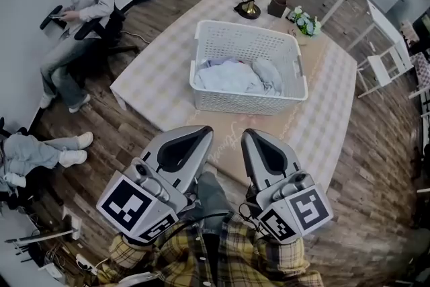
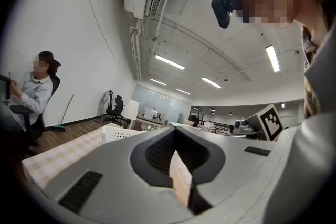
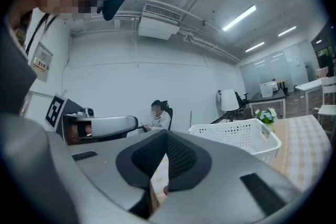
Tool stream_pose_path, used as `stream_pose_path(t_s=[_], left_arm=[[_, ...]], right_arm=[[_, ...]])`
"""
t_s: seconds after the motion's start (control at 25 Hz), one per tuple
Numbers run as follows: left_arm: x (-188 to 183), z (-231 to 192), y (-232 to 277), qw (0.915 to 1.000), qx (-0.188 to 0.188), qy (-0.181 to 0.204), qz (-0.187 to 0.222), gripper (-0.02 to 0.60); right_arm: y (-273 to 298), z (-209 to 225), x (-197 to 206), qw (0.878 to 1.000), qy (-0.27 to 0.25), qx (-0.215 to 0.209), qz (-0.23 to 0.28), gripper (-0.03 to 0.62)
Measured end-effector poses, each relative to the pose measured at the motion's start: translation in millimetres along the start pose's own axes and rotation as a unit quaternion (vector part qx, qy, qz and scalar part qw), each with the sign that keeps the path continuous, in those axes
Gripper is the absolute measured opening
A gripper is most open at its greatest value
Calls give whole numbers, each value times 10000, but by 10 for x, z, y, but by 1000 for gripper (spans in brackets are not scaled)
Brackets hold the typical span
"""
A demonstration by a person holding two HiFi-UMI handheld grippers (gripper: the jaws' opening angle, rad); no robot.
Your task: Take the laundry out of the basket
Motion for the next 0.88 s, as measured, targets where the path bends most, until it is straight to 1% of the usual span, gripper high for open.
stream_pose_path(t_s=[0.2, 0.36, 0.44, 0.64, 0.88], left_arm=[[-15, -259, 502, 9999, 130, 12, -71, 11], [-147, -331, 847, 9998, 191, 38, -89, 12], [-168, -431, 1026, 9998, 179, 64, -114, 12], [-49, -841, 1441, 9998, 39, 125, -143, 12], [58, -945, 1678, 9993, 36, 109, -350, 12]], right_arm=[[342, 386, -71, 9999, 54, 81, -23, 11], [489, 635, -304, 9999, 16, 135, 0, 11], [597, 798, -371, 9999, 9, 167, 12, 11], [949, 1258, -318, 9998, -19, 182, -9, 11], [1045, 1508, -302, 9997, -3, 207, -101, 11]])
Point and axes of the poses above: the fingertips, and each gripper's own axes: y forward along the fingers, z to its right, x out of its underside, the point moved 4 cm from there along -y, backward along the fingers, and after that the axes turned 11 degrees about z, right-handed, at the moved point
